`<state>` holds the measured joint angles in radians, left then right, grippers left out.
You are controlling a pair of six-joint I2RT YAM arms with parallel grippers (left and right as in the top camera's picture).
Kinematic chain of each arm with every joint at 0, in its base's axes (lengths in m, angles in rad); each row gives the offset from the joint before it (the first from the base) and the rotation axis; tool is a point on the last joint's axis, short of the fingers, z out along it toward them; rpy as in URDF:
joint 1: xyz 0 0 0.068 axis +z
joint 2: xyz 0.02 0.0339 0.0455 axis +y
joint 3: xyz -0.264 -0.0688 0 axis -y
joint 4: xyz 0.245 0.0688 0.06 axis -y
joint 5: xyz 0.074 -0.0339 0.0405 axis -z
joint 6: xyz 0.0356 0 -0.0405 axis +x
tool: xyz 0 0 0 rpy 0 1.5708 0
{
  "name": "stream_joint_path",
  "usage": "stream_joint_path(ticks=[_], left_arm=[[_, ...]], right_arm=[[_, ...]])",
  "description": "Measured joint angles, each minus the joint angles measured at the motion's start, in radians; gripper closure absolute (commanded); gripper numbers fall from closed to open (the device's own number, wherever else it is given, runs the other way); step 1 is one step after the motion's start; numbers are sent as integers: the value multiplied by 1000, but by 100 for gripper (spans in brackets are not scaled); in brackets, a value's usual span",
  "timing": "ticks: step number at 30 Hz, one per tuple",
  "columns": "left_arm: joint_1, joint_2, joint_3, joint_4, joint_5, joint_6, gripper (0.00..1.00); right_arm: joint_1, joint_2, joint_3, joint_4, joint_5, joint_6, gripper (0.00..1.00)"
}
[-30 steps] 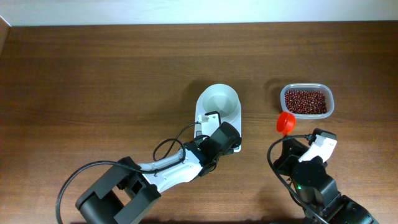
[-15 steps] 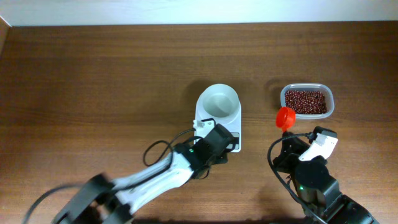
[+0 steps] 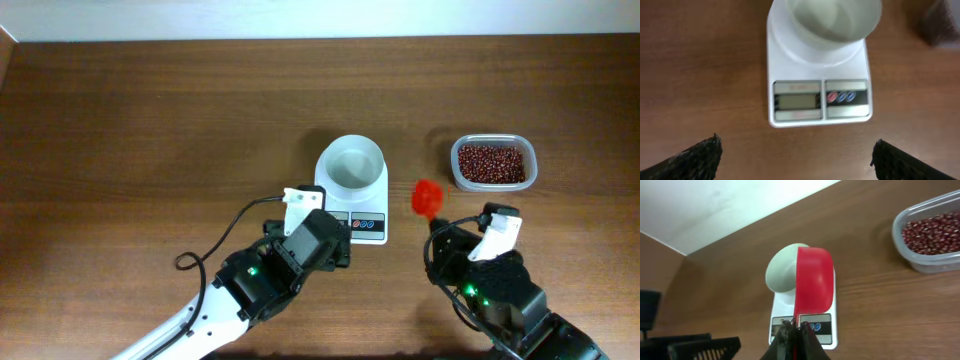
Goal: Scoop and weigh 50g on scale
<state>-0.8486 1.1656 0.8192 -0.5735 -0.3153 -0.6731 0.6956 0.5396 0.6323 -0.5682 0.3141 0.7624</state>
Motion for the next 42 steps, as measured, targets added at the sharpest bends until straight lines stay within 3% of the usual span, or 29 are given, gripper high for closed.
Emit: stream_joint_path(ticks=[5,12,15,42], left_arm=[[5,-1,2,-97,6,16,1],[276,-34,203,-288,168,404,1],[315,-51,217,-306,193,491,1],[315,-51,219,-309,204,517,1]], right_arm=[[0,0,0,8,-59,28,96],[0,0,0,-33,-73,47,96],[0,0,0,-33,-73,47,96],[0,0,0,-29,-69,50,96]])
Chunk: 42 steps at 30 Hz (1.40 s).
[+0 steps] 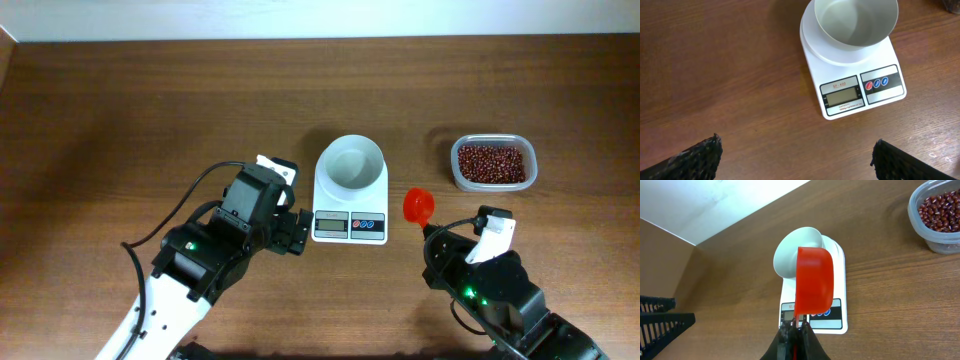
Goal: Scoop and weigh 50g on scale
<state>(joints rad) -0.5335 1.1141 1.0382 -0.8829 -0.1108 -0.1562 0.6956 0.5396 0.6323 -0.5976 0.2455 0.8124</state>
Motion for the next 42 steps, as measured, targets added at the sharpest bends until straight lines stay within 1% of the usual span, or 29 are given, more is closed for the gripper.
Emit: stream_joint_path(ticks=[3,7,10,16,19,22,27,40,42], left_arm=[[0,0,0,0,0,0,1],[0,0,0,0,0,0,1],[0,0,0,0,0,0,1],[0,0,0,0,0,0,1],[0,0,0,-1,0,0,1],[0,0,0,-1,0,0,1],[0,0,0,-3,0,0,1],[0,0,0,-3,0,0,1],[0,0,0,-3,0,0,1]], right_arm=[[0,0,0,2,2,0,96],[0,0,0,24,95,-13,96],[0,0,0,16,121,-26,96],[0,0,0,-3,125,-27,96],[0,0,0,32,124,-27,96],[0,0,0,27,125,-27,96],[0,0,0,77,206,-58,96],[0,0,0,64,218,-68,96],[0,0,0,60,218,-87,96]])
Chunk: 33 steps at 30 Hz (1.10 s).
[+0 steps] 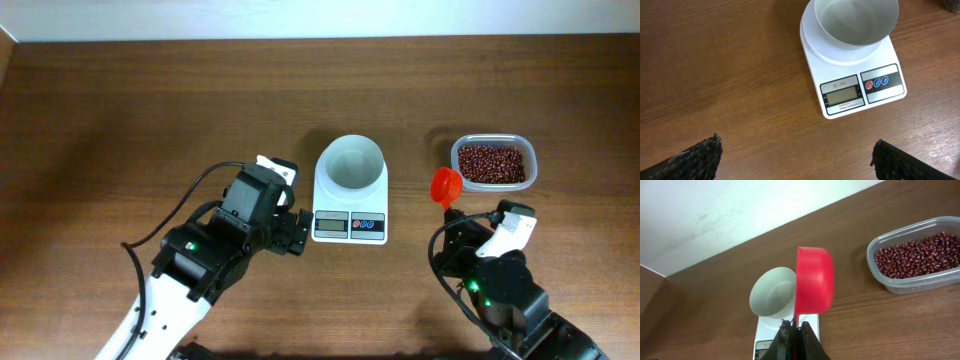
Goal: Scoop and weigh 50g on scale
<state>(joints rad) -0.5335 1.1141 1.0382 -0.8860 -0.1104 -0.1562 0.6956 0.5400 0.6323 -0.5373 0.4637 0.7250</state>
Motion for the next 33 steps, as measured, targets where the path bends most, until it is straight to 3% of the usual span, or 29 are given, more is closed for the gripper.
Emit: stream_joint_path(ticks=[8,14,19,20,21,23,25,27,29,33], left_arm=[[0,0,0,0,0,0,1],[0,0,0,-1,3,13,1],[3,0,15,-42,231,273,1],[3,0,23,-42,289,291,4],[4,0,24,-33,352,299,51],[4,0,26,55,532,311,100],[-3,29,32,117,630,256,100],[-52,140,35,137,626,135,100],[-166,258,35,173,477,-26,100],[-345,309,34,192,245,-268,100]], right_arm=[[0,0,0,-35,-2,-29,96],[0,0,120,-7,42,-220,96],[0,0,120,0,78,-232,96],[0,0,120,0,82,-232,96],[0,0,121,-1,89,-232,96],[0,0,146,0,98,-235,96],[0,-1,155,0,102,-240,96],[0,0,156,0,105,-248,96],[0,0,157,-1,105,-250,96],[0,0,157,-19,100,-183,96]])
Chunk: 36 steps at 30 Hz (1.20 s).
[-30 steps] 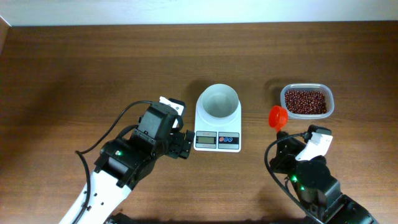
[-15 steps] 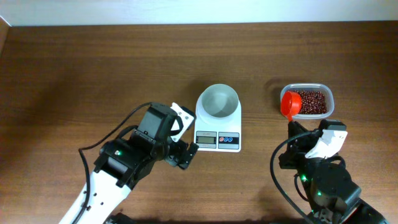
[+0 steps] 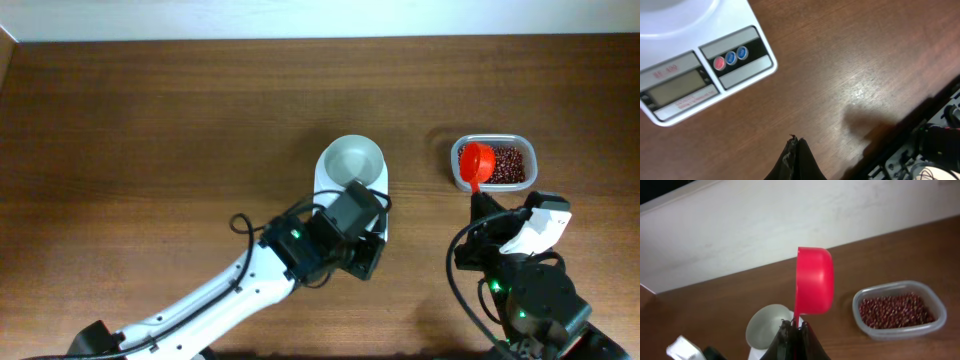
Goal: Scoop and weigh 50g on scale
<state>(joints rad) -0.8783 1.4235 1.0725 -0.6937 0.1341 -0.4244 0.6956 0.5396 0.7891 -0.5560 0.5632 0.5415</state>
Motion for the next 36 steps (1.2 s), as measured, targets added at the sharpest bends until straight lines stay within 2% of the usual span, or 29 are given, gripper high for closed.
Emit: stream_joint_path(ticks=[5,8,13,16,22,25,27,31,36], left_arm=[[-28,0,0,0,-57,-67,100],[-28,0,0,2,-57,-68,100],[-70,2,0,43,-190,-210,100],[-168,41,0,55,-305,-291,100],[-187,197,1,158,-406,-368,100],[-187,221,6,24,-494,-553,100],[-187,224,6,10,-557,-640,100],[-187,298,5,102,-601,-686,100],[-172,331,5,138,-619,-695,100]], right_arm=[[0,0,0,-61,-7,157,96],[0,0,0,-73,-7,170,96],[0,0,0,-99,-7,178,96],[0,0,0,-114,-7,178,96],[0,0,0,-174,11,112,96],[0,0,1,-172,80,66,96],[0,0,1,-170,97,55,96],[0,0,0,-169,107,49,96],[0,0,0,-169,107,49,96]])
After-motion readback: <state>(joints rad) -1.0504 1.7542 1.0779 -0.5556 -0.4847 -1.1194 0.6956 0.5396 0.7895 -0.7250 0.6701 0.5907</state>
